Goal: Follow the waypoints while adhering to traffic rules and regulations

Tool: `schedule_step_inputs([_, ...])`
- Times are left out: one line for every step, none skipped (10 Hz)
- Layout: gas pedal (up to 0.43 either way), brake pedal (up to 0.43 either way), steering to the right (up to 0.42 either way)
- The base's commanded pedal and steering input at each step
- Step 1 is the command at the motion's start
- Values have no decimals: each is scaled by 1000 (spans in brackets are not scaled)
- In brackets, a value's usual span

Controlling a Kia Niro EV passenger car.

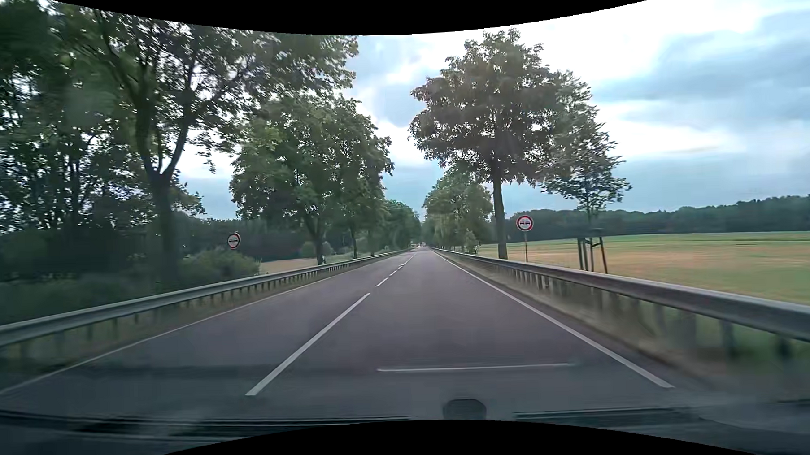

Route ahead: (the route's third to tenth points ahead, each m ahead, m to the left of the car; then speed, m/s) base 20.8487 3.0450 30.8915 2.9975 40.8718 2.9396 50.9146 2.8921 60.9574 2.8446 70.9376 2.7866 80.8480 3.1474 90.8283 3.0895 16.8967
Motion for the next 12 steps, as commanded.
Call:
schedule_step_inputs([138,0,-3])
schedule_step_inputs([138,0,-3])
schedule_step_inputs([138,0,-3])
schedule_step_inputs([138,0,-3])
schedule_step_inputs([138,0,-3])
schedule_step_inputs([138,0,-4])
schedule_step_inputs([138,0,-4])
schedule_step_inputs([150,0,-4])
schedule_step_inputs([150,0,-5])
schedule_step_inputs([150,0,-5])
schedule_step_inputs([150,0,-5])
schedule_step_inputs([157,0,-5])
